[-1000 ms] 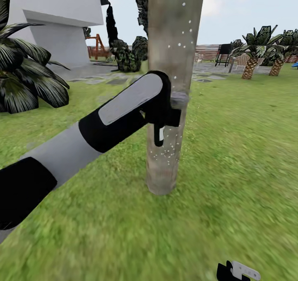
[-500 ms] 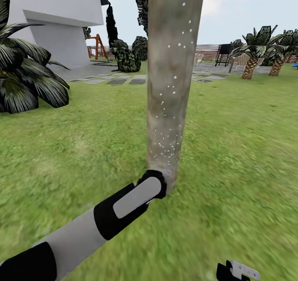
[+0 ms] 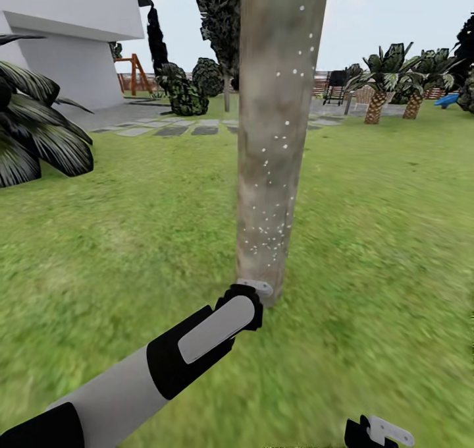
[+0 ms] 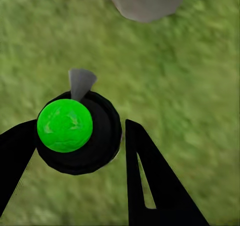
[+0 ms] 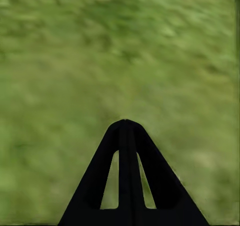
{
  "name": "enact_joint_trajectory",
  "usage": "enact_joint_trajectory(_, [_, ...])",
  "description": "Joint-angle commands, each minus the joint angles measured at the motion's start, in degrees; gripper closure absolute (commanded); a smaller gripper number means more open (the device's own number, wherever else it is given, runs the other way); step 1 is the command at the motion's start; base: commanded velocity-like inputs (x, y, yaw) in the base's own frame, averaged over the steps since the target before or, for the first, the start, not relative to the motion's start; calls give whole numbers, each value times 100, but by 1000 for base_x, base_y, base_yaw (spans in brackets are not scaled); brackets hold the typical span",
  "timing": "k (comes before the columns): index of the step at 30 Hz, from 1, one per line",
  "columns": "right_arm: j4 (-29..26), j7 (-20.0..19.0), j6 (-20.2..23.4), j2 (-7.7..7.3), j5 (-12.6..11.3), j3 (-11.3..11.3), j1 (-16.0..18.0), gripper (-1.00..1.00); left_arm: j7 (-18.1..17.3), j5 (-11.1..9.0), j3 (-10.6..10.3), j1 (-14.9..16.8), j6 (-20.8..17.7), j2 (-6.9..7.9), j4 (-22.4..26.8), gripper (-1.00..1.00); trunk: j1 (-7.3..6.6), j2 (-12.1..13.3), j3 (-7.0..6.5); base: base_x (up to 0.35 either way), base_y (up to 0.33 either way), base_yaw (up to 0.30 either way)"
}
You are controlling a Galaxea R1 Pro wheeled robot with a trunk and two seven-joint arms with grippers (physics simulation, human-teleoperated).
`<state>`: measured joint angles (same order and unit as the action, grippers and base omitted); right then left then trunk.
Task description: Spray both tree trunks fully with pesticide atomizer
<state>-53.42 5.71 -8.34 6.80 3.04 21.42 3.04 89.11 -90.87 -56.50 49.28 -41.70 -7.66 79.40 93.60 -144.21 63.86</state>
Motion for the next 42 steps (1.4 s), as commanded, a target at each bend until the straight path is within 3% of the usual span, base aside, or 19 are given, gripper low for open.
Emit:
enact_joint_trajectory(1, [-2,8,-10,6,34,15,4,100,48,-36,2,4,-60,1,5,100,-1,-2,5,0,332,-218])
enact_joint_trajectory(24, [-2,3,-10,5,30,63,4,100,-51,-36,16,1,46,1,0,100,-1,-2,5,2,333,-206])
enact_joint_trajectory(42, [-11,2,-10,5,31,62,4,100,-61,-36,16,-4,57,1,-4,100,-1,-2,5,90,342,-245])
